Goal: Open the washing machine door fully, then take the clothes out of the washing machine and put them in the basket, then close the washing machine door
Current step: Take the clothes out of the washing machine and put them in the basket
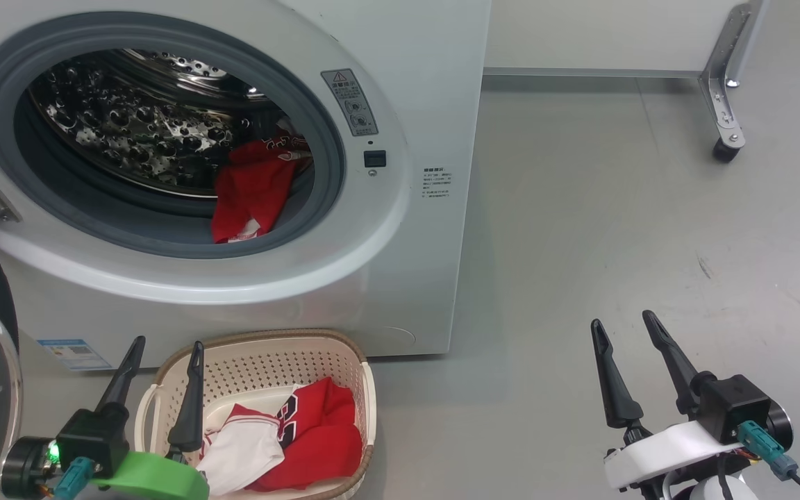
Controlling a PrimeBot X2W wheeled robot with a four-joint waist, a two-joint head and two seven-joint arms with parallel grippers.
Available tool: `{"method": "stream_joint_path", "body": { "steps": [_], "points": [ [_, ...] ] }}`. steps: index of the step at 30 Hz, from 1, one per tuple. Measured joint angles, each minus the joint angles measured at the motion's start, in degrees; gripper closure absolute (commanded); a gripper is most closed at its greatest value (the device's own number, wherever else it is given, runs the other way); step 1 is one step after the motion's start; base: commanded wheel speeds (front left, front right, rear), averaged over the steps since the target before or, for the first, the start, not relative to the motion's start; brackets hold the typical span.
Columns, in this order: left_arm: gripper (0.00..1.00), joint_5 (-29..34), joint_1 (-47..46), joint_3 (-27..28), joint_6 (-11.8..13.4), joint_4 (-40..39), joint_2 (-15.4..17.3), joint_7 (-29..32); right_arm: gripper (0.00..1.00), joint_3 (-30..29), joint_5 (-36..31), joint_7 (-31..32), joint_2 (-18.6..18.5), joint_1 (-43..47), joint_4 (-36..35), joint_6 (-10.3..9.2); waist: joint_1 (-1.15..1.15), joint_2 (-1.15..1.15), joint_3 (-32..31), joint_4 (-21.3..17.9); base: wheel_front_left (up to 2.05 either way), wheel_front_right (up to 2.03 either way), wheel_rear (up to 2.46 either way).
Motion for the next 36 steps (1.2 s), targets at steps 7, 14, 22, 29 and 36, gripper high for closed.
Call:
{"method": "stream_joint_path", "body": {
  "steps": [7, 14, 22, 29, 36],
  "points": [
    [0.0, 0.0, 0.03, 0.0, 0.0, -0.34, -0.03, 0.0, 0.0, -0.01, -0.01, 0.0, 0.04, 0.0, -0.03, 0.01, 0.0, 0.0, 0.18, 0.07, 0.0, 0.0, 0.0],
    [0.0, 0.0, 0.07, -0.08, 0.0, -0.41, -0.07, 0.0, 0.0, -0.02, -0.01, 0.0, 0.16, 0.0, -0.05, 0.19, 0.0, 0.0, 0.41, 0.21, 0.0, 0.0, 0.0],
    [0.0, 0.0, 0.13, -0.1, 0.01, -1.11, -0.11, 0.0, 0.0, 0.27, -0.33, 0.0, 0.35, 0.0, -0.4, 0.51, 0.0, 0.0, 0.86, 0.25, 0.0, 0.0, 0.0],
    [0.0, -0.26, 0.09, 0.23, 0.01, -1.77, -0.14, 0.0, 0.0, 1.68, -0.55, 0.0, 0.42, -0.19, -1.53, 0.52, 0.0, 0.0, 3.37, -0.42, 0.0, 0.0, 0.0],
    [0.0, -0.6, -2.38, 0.25, 0.01, -1.42, -0.15, 0.0, 0.0, 3.26, -1.58, 0.0, 0.43, -1.18, -3.44, 0.52, 0.0, 0.0, 6.82, -1.91, 0.0, 0.0, 0.0]
  ]
}}
